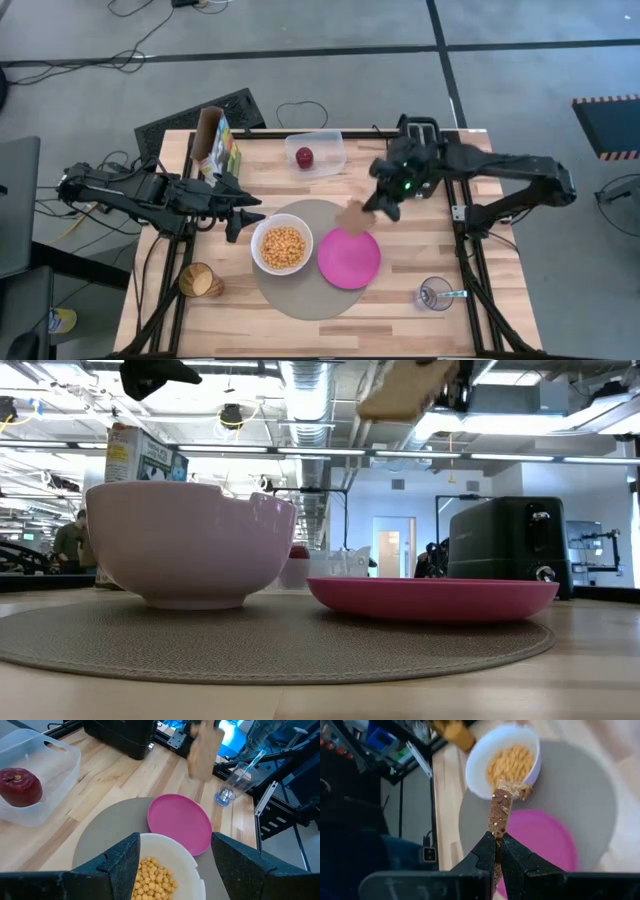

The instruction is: Arrange a breakfast setting

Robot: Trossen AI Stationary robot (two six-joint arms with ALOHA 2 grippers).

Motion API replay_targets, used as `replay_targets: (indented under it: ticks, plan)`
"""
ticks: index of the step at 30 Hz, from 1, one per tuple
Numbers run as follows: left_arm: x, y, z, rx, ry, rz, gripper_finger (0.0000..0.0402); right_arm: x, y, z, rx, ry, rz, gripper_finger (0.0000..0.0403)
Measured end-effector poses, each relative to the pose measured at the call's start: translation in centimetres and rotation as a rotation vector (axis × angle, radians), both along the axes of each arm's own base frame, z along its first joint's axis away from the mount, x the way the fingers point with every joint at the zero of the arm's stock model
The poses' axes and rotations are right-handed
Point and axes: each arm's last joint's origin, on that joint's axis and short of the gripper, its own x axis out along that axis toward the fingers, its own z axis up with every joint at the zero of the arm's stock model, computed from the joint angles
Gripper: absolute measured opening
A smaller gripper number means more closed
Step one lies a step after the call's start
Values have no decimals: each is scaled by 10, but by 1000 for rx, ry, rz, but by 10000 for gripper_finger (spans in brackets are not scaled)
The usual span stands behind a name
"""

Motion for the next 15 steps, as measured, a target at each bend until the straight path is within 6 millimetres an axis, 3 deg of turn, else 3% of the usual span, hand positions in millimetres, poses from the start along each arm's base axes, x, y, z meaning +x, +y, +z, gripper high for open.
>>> replay_targets:
  ticks: [8, 15]
  plan:
    - [0, 0, 0, 0, 0, 0, 229, 14, 24, -60, 134, 1, -12, 45]
    - [0, 0, 0, 10, 0, -5, 229, 10, 39, -100, 165, 36, -66, 45]
